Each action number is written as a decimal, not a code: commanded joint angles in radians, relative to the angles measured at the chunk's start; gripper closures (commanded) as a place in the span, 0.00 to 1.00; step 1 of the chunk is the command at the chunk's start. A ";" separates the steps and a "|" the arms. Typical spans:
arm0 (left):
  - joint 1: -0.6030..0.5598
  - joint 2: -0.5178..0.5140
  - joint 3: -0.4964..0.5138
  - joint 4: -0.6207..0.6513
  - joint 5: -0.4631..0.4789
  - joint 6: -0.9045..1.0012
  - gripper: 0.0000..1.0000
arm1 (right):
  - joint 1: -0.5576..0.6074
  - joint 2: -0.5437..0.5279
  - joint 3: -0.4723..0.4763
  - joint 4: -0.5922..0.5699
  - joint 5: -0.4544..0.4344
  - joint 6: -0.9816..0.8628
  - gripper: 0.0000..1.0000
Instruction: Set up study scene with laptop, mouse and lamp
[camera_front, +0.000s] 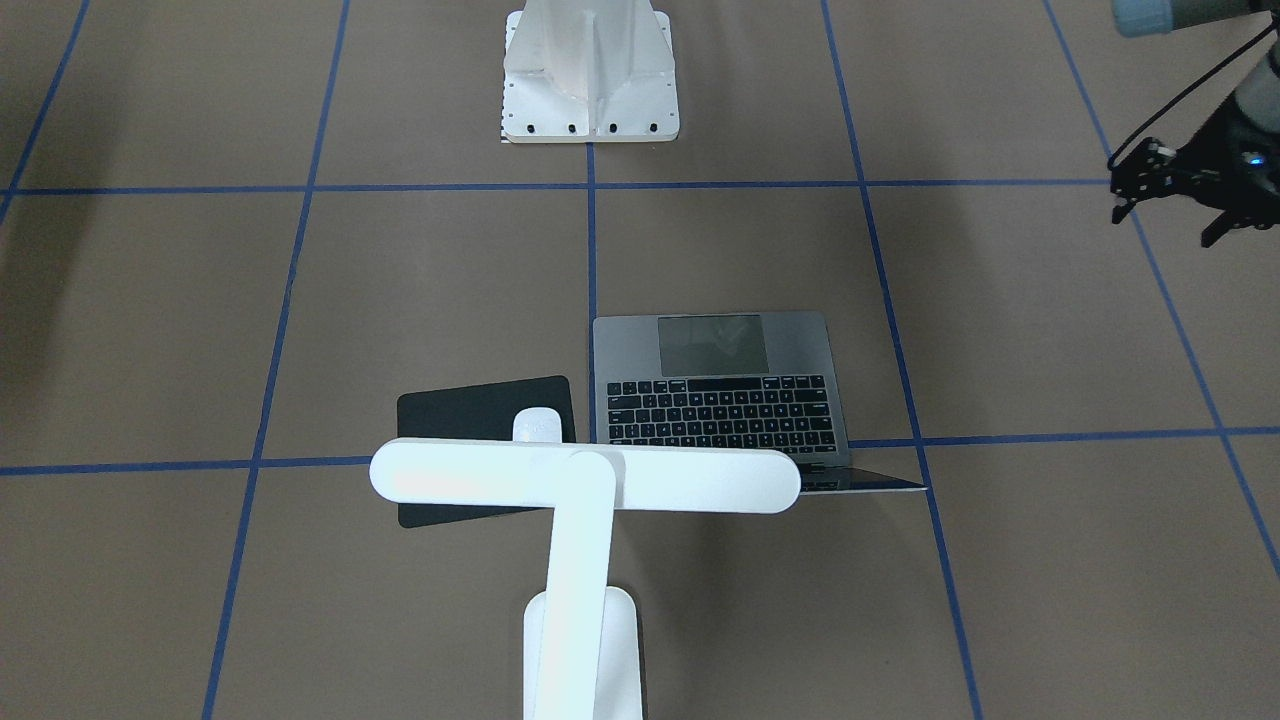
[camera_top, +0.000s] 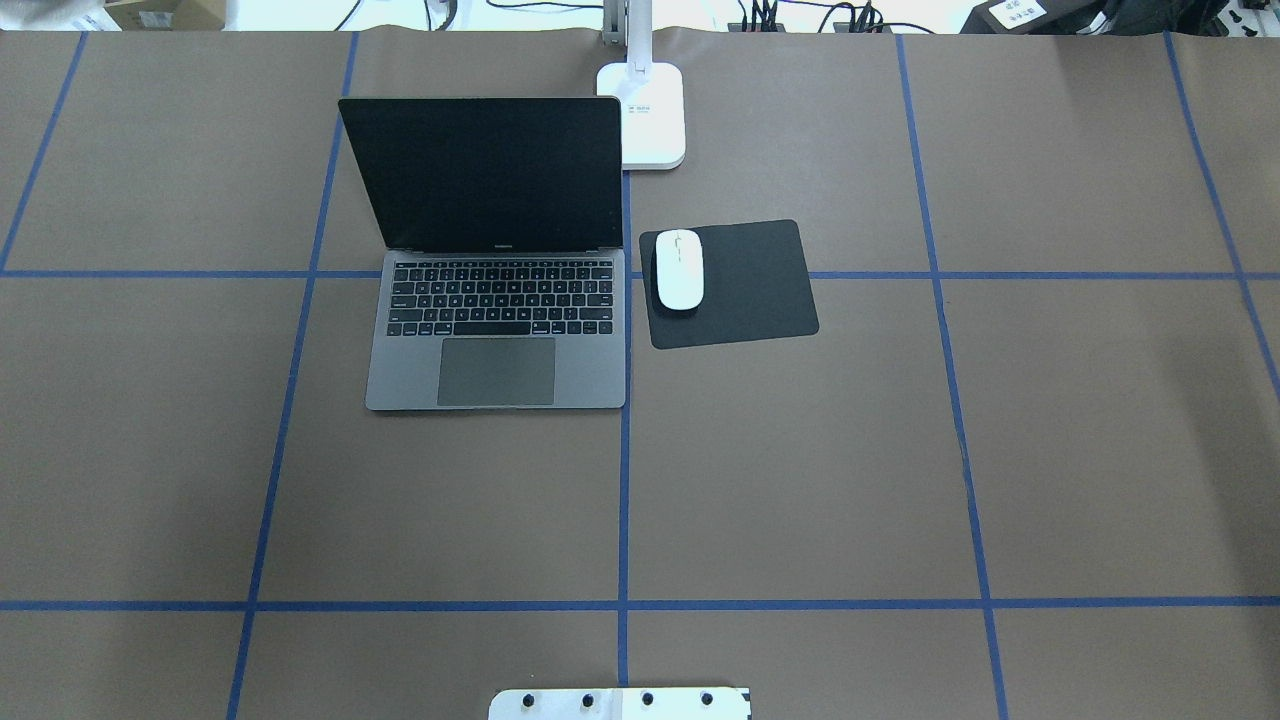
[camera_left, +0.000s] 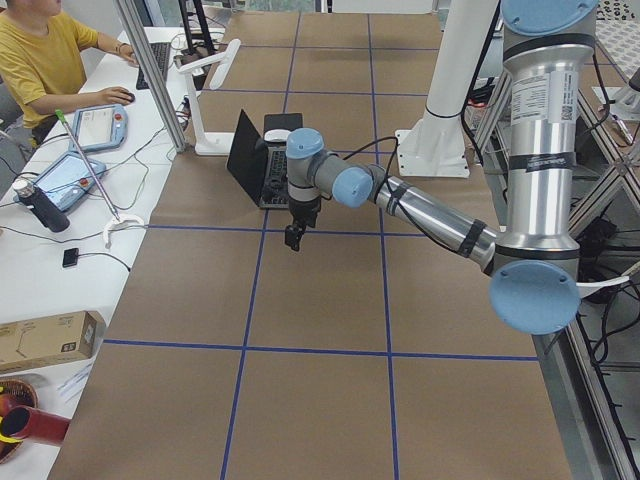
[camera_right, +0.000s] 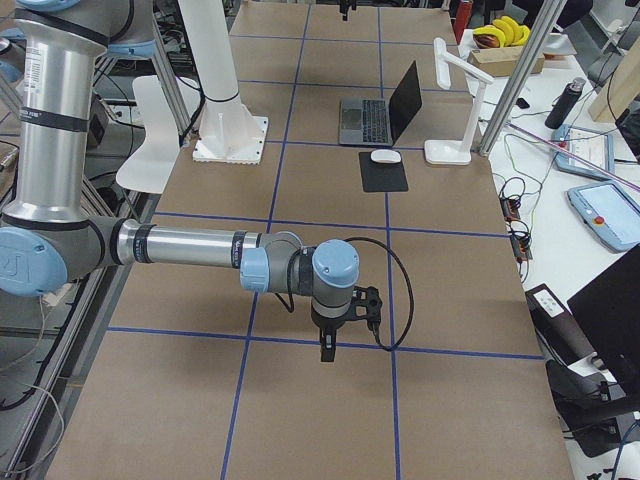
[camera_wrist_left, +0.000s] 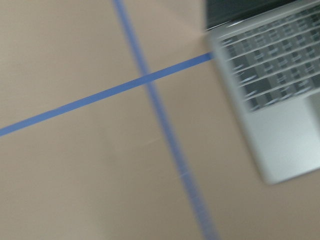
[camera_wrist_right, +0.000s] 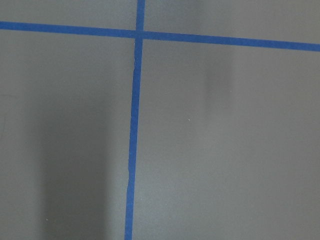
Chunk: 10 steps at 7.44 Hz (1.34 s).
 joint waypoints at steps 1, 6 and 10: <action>-0.186 0.157 0.041 -0.003 -0.052 0.202 0.00 | 0.005 -0.001 0.002 0.001 0.002 0.000 0.00; -0.398 0.175 0.216 -0.045 -0.107 0.307 0.00 | 0.011 -0.001 0.008 0.001 0.004 0.000 0.00; -0.406 0.169 0.189 -0.051 -0.167 0.312 0.00 | 0.013 0.002 0.009 0.004 0.001 0.000 0.00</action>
